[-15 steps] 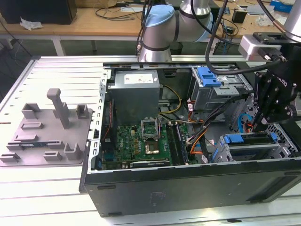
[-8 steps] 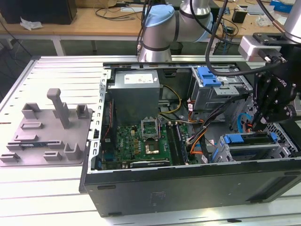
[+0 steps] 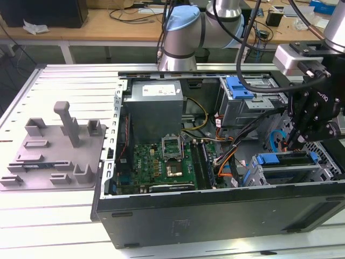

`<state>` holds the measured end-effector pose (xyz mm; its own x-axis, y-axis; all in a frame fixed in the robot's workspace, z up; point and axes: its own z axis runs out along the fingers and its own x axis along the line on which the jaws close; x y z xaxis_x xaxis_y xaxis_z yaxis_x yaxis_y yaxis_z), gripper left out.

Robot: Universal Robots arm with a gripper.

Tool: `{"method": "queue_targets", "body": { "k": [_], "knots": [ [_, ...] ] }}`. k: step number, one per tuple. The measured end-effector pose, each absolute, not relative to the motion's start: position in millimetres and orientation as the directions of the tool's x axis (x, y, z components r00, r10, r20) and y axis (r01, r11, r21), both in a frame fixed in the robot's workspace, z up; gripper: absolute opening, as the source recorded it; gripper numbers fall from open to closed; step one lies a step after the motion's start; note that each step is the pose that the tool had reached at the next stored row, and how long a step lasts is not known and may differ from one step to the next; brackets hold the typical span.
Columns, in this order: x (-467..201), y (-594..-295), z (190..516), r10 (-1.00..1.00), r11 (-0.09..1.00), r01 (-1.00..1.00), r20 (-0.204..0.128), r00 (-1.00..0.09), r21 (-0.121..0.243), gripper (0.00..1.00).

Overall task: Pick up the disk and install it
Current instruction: 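Insert the second disk wire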

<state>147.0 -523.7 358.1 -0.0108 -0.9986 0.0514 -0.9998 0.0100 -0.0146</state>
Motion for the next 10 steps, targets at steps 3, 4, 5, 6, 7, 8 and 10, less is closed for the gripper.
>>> {"method": "queue_targets", "body": {
  "k": [3,4,5,6,7,8,10],
  "knots": [
    [147.0,-526.7,357.7,-0.999,0.01,-1.0,0.05,-0.011,-0.015,0.16],
    [147.0,-526.9,357.5,-0.999,0.01,-1.0,0.049,-0.011,-0.015,0.16],
    [147.0,-527.0,357.3,-0.999,0.01,-1.0,0.05,-0.011,-0.015,0.16],
    [147.0,-527.0,357.0,-0.999,0.01,-1.0,0.049,-0.011,-0.015,0.16],
    [147.0,-527.0,356.6,-0.999,0.01,-1.0,0.049,-0.011,-0.015,0.16],
    [147.0,-527.0,356.3,-0.999,0.01,-1.0,0.049,-0.011,-0.015,0.16],
    [147.0,-527.0,355.6,-0.999,0.01,-1.0,0.049,-0.011,-0.015,0.16]
  ]
}}
